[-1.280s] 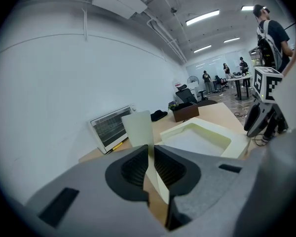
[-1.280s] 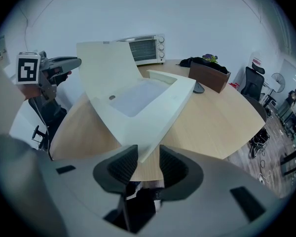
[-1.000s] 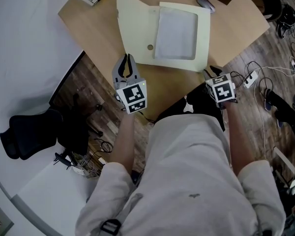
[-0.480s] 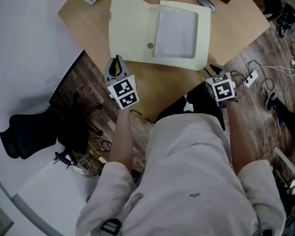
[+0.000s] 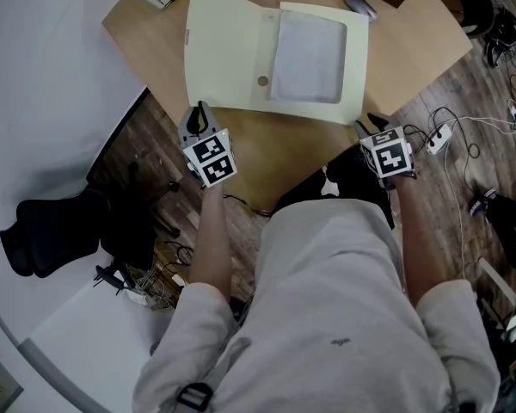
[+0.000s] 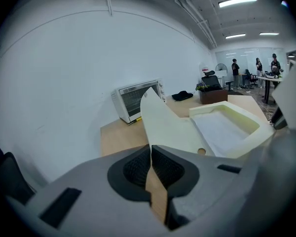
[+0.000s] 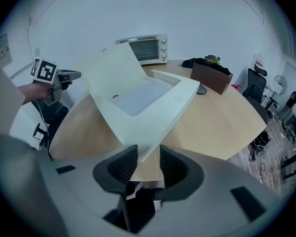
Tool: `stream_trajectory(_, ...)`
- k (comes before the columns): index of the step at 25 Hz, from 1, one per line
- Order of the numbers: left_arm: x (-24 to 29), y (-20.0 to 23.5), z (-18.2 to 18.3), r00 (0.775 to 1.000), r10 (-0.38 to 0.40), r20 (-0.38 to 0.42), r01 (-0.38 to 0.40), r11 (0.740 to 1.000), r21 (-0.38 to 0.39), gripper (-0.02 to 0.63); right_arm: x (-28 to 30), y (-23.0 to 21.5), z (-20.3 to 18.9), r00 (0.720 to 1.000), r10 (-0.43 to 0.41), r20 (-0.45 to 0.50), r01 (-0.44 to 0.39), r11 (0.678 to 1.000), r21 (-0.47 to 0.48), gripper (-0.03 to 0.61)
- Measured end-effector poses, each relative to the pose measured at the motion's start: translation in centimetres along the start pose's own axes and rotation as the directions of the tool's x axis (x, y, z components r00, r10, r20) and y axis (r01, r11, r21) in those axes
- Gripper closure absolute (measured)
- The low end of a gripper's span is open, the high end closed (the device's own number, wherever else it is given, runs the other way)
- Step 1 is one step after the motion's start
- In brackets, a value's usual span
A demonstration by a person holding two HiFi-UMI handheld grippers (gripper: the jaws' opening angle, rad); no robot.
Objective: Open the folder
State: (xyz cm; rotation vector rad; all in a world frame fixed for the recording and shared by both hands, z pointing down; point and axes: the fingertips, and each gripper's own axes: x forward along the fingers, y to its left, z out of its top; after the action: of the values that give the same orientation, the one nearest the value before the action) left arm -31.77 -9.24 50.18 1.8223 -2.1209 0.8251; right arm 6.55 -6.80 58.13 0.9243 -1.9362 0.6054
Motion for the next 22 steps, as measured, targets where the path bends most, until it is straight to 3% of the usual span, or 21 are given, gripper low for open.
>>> stream_trajectory(15, 2.5, 1.3, -4.4, 0.989, 0.028, -0.142, -0.020, 0.998, 0.056, 0.601, -0.1, 0.0, -0.1, 1.000, -0.013, 0.002, 0.013, 1.000, 0.014, 0.446)
stream_trajectory(22, 3.1, 2.5, -4.3, 0.988, 0.045, -0.148, -0.046, 0.999, -0.005, 0.598, 0.0, 0.0, 0.0, 1.000, -0.016, -0.001, 0.016, 1.000, 0.016, 0.446)
